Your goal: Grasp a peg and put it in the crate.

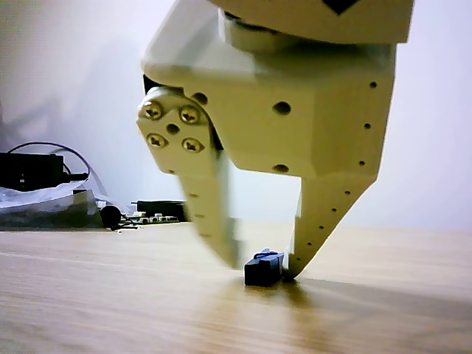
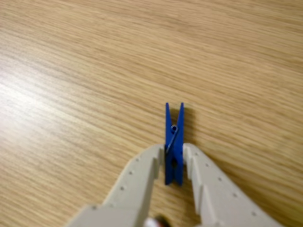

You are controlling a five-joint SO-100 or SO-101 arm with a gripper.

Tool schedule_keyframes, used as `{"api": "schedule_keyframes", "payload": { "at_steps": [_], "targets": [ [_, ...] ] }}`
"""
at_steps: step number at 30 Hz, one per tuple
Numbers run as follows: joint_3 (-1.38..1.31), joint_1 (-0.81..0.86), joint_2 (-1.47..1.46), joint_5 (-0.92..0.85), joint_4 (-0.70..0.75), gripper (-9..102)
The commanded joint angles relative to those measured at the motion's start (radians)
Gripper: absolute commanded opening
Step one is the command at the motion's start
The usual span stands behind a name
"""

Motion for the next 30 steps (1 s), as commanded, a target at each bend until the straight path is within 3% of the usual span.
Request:
{"api": "schedule_keyframes", "payload": {
  "at_steps": [1,9,18,25,30],
  "targets": [
    [0.037,0.000,0.086,0.008,-0.003,-1],
    [0.290,0.098,0.422,0.009,-0.221,-1],
    [0.701,0.515,0.767,-0.008,-0.672,-1],
    [0.847,0.864,0.787,-0.008,-0.939,-1],
    [0.868,1.006,0.693,0.005,-1.068,-1]
  ]
}}
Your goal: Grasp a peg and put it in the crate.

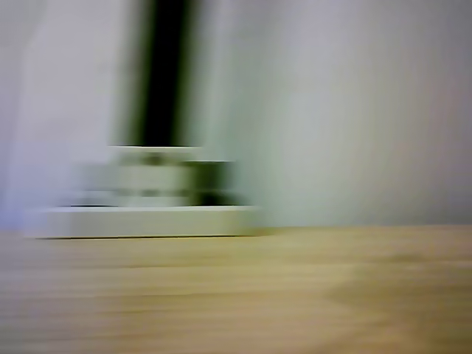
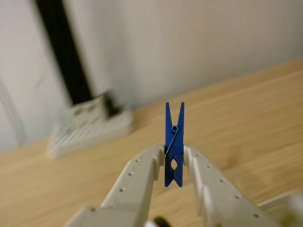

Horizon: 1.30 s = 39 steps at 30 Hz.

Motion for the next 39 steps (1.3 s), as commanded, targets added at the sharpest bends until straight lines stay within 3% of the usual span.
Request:
{"api": "schedule_keyframes", "payload": {
  "at_steps": [1,14,25,39],
  "targets": [
    [-0.008,0.109,-0.052,0.003,-0.133,-1],
    [-0.187,0.152,-0.528,0.003,-0.399,-1],
    [-0.383,0.245,-0.746,0.005,-0.405,-1],
    [-0.313,0.238,-0.744,-0.006,-0.403,1]
  ]
}}
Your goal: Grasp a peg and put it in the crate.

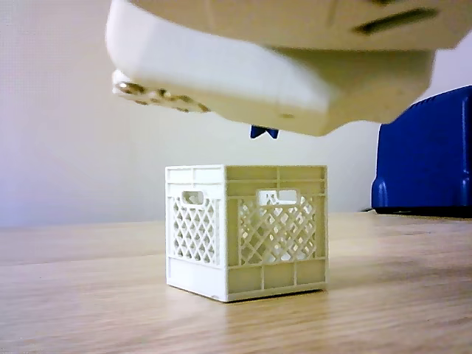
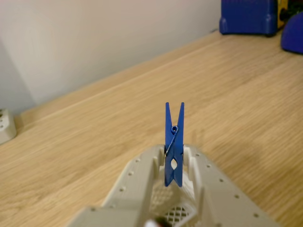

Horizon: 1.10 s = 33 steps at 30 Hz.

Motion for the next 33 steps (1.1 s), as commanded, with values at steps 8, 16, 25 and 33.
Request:
{"api": "schedule_keyframes", "payload": {
  "at_steps": [8,16,25,33],
  "targets": [
    [0.040,0.000,0.084,0.006,-0.032,11],
    [0.051,-0.023,0.100,0.008,-0.032,12],
    [0.051,-0.031,0.201,0.009,0.060,0],
    [0.051,-0.143,0.551,0.121,0.526,-1]
  ]
}}
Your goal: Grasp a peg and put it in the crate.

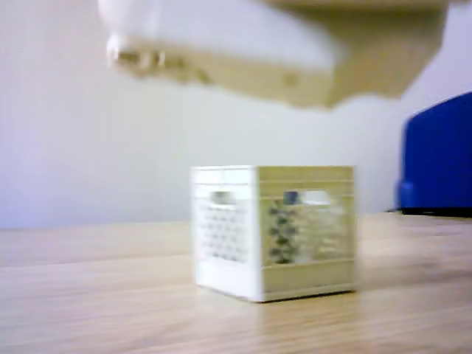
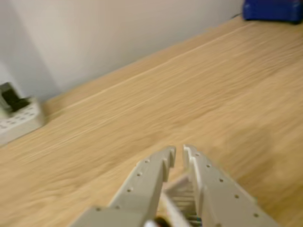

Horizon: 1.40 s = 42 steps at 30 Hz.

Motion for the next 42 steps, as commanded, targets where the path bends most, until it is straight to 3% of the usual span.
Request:
{"api": "schedule_keyframes", "payload": {
  "at_steps": [1,13,18,24,27,42],
  "targets": [
    [-0.008,-0.060,0.301,0.115,0.268,-1],
    [-0.012,-0.382,0.905,0.703,1.108,-1],
    [-0.006,-0.491,1.095,1.043,1.330,-1],
    [0.015,-0.509,1.269,1.428,1.532,-1],
    [0.081,-0.520,1.358,1.516,1.588,-1],
    [0.436,-0.508,1.733,1.532,1.611,-1]
  ]
}}
